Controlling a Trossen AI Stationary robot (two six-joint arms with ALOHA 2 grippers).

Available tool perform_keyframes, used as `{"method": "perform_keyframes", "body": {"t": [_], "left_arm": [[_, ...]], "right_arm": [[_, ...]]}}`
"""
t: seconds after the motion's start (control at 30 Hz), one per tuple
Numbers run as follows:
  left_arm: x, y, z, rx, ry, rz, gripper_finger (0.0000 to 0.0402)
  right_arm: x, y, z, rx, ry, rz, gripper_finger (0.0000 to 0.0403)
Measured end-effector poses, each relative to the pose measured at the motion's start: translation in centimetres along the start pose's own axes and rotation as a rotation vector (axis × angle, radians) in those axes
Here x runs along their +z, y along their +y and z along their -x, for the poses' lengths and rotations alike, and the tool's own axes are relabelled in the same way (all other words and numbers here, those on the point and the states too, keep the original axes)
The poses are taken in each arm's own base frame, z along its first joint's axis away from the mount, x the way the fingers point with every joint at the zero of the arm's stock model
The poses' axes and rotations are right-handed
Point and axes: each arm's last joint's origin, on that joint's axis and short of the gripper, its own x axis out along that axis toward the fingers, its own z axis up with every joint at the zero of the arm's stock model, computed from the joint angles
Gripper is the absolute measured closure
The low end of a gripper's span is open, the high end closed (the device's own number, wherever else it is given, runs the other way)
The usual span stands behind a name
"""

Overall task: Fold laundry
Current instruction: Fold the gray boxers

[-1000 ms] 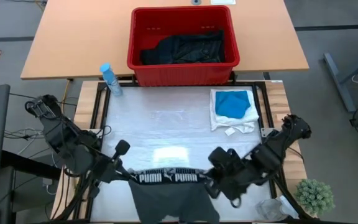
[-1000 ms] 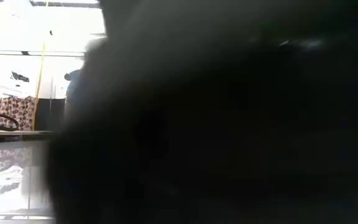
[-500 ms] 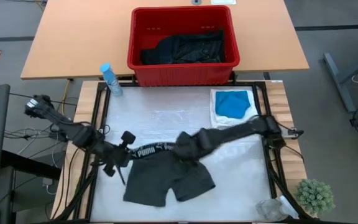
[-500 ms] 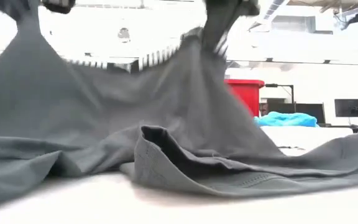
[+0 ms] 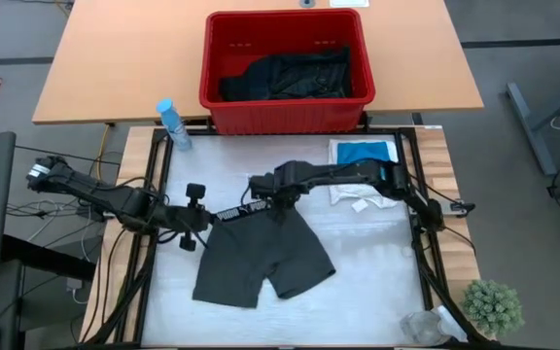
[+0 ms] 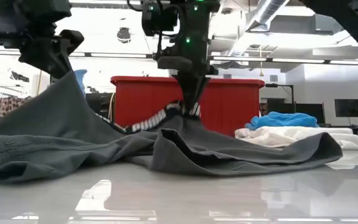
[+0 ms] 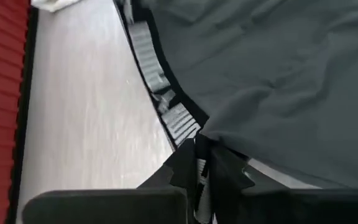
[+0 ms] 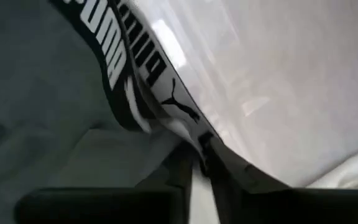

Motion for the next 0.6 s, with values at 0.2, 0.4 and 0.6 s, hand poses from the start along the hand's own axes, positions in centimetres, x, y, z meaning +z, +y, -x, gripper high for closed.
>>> {"method": "perform_keyframes", "body": {"t": [0.2,0.4,0.6], "left_arm": [[-0.2,0.8,-0.3,0.016,0.025,0.114,0.0326],[-0.7,1.4,-0.9,-0.063,0.083,0.309,0.0274],[-1.0,1.3,-1.8,-0.156,0.158,0.427,0.024]], "right_arm": [[0.5,-2.3,0.3,0.002,0.018,-0.037,0.0211],[0.6,-3.3,0.2,0.053,0.063,-0.059,0.0135],[0.9,-3.5,0.1,0.087,0.056,-0.157,0.0128]]}}
